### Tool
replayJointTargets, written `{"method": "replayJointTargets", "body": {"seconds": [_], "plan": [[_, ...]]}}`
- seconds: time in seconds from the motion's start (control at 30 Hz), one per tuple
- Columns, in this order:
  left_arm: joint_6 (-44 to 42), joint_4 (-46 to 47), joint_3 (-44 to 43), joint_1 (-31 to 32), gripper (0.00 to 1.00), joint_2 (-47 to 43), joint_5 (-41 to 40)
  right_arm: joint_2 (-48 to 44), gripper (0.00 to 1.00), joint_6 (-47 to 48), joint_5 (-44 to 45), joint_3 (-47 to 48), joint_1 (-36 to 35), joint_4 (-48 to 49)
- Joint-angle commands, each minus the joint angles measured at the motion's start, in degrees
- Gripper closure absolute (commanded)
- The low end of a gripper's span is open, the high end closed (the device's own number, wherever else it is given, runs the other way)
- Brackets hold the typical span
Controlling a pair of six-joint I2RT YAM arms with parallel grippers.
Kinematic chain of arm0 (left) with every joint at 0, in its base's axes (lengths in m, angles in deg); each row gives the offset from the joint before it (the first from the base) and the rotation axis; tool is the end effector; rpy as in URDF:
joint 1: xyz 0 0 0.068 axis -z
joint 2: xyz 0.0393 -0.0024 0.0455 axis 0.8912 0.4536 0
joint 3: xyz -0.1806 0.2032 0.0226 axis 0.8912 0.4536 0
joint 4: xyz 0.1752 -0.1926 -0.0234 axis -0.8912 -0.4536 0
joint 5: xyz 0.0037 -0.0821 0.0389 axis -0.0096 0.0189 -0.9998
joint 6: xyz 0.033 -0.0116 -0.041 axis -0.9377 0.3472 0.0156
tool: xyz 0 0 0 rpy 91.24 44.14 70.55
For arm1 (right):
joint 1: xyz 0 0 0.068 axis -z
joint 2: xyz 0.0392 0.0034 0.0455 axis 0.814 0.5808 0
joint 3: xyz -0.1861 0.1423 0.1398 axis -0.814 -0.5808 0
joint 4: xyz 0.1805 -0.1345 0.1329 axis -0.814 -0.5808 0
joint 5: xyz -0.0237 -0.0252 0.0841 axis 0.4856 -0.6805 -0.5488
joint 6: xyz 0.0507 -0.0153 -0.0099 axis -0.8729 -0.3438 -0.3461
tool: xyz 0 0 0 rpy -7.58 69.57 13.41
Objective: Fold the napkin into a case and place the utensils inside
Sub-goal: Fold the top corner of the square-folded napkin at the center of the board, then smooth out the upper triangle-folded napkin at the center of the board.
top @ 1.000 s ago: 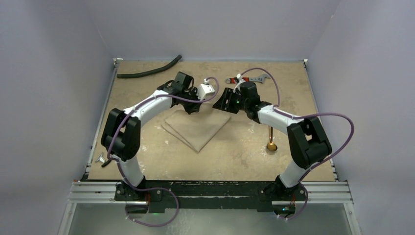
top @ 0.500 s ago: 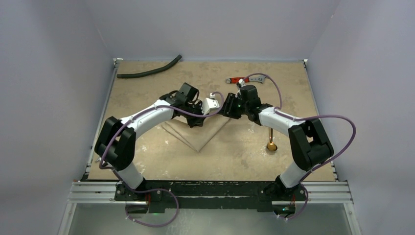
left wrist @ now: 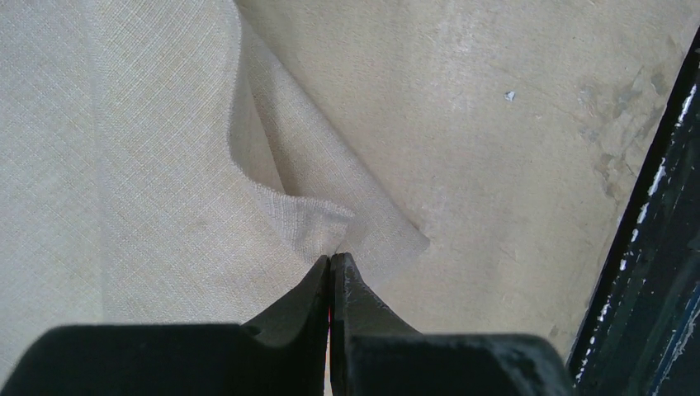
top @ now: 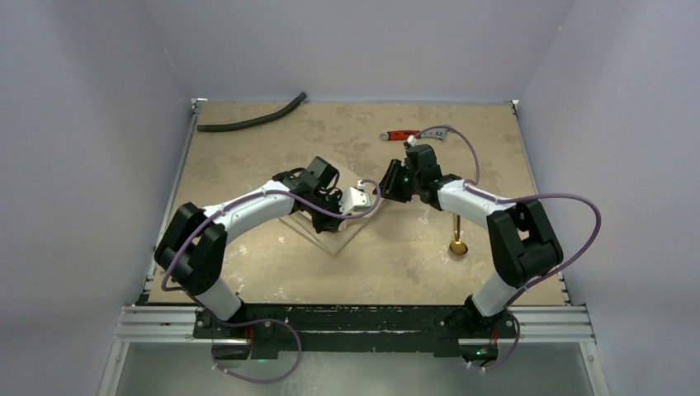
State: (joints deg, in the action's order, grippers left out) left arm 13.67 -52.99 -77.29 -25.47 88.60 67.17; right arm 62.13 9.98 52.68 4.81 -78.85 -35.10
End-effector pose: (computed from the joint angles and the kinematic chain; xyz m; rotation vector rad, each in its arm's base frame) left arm 0.2462 -0.2079 0.2080 1.6178 2.1352 -0.6106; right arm 0.3200 0.1535 0.2048 0.2110 2.3109 0.8642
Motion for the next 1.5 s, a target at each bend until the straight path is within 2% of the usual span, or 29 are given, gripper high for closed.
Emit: {"method": "replayJointTargets", "body": {"seconds": [0.0, 0.07, 0.13, 0.23, 0.43, 0.6, 0.7, 0.8, 0.93, 1.07, 1.23, 1.47], "plan": [[-2.4, -0.48, 0.53, 0.56, 1.0, -3.15, 0.23, -1.18, 0.62, 1.19, 2.34, 1.98, 0.26, -2.42], [-2.44, -0.73, 0.9, 0.6, 1.0, -3.21, 0.88, -0.62, 0.63, 1.7, 1.89, 2.09, 0.25, -1.56], [-3.15, -2.0, 0.97, 0.95, 0.92, -2.94, 1.73, 0.23, 0.65, 1.49, 2.13, 1.81, 0.2, -0.1], [-3.75, -3.35, 0.95, 1.27, 0.89, -3.12, 2.07, 1.42, 0.67, 0.9, 1.26, 0.82, 0.19, 1.18], [-4.42, -4.88, 0.66, 1.26, 0.89, -4.45, 0.4, 3.39, 0.7, 1.49, 1.35, 0.73, 0.23, 1.41], [-3.64, -5.83, -2.97, 0.84, 0.87, -5.05, -3.04, 1.34, 0.76, 3.66, 2.52, 1.94, 0.18, -3.2], [-3.94, -5.57, -5.17, -1.32, 0.84, -4.28, -3.81, -0.45, 0.77, 5.12, 3.58, 2.91, 0.19, -5.36], [-5.82, -5.82, -6.79, -5.55, 0.76, -2.18, -3.73, -0.49, 0.77, 5.25, 4.12, 4.3, 0.11, -5.65], [-11.63, -9.35, -9.37, -12.76, 0.69, 1.61, -5.08, -0.77, 0.64, 5.19, 2.66, 3.85, -0.39, -5.91], [-13.97, -7.21, -9.5, -17.51, 0.67, 2.7, -8.0, -1.94, 0.58, 3.59, 3.47, 2.15, -6.02, -5.38], [-9.19, -4.95, -11.73, -23.71, 0.68, 6.5, -4.71, 0.44, 0.57, 0.11, 3.84, 1.47, -16.32, -3.76], [-16.04, -4.49, -7.33, -27.17, 0.7, 7.53, -4.83, 2.73, 0.54, 4.87, 12.23, 5.1, -24.97, -9.49]]}}
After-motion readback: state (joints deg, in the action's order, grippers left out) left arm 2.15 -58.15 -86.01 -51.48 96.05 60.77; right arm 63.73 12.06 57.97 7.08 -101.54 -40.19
